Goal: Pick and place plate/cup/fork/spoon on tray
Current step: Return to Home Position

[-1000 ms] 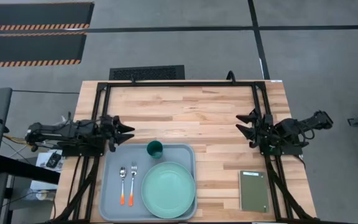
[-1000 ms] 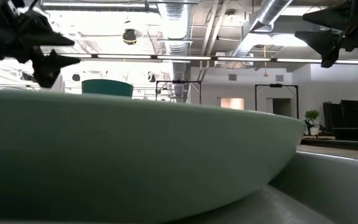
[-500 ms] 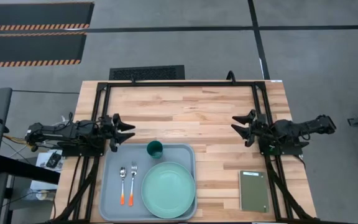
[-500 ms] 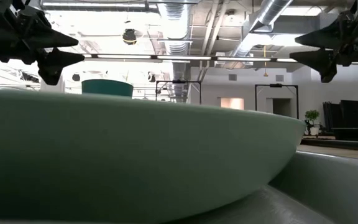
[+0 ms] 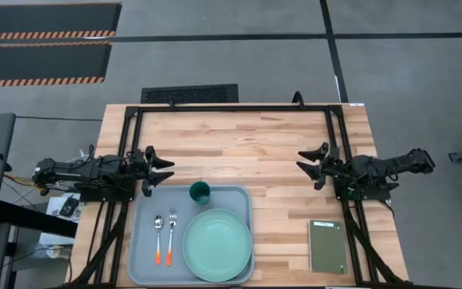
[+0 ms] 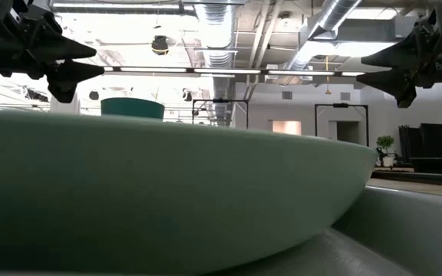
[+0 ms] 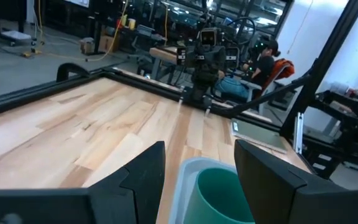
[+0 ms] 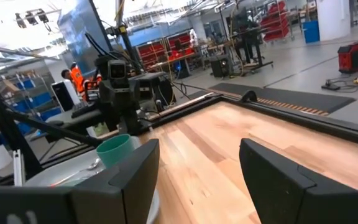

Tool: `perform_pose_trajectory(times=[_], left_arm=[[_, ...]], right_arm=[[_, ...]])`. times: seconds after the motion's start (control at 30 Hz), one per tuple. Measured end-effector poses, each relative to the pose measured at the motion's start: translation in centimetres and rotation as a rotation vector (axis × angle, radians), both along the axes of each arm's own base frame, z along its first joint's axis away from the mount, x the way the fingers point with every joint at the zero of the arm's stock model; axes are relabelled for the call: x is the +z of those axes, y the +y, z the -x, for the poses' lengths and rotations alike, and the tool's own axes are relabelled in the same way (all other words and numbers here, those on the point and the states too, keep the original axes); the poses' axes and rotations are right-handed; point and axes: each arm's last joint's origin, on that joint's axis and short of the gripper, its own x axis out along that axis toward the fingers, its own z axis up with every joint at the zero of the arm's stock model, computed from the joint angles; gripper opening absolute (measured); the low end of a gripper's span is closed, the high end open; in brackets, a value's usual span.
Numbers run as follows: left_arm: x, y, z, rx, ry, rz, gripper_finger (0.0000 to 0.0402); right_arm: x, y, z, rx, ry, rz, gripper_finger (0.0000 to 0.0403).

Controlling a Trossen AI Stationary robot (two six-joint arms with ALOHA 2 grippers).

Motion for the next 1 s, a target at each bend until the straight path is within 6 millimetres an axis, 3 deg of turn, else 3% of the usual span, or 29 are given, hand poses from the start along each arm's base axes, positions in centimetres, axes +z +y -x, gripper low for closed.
perform_pose_trajectory(times=[1.0], left_arm=[[-0.01,0.01,0.0,0.004,-0.004,0.044,0.018]], right_arm=[[-0.03,-0.01,0.0,-0.006,0.007,0.025,0.0249]])
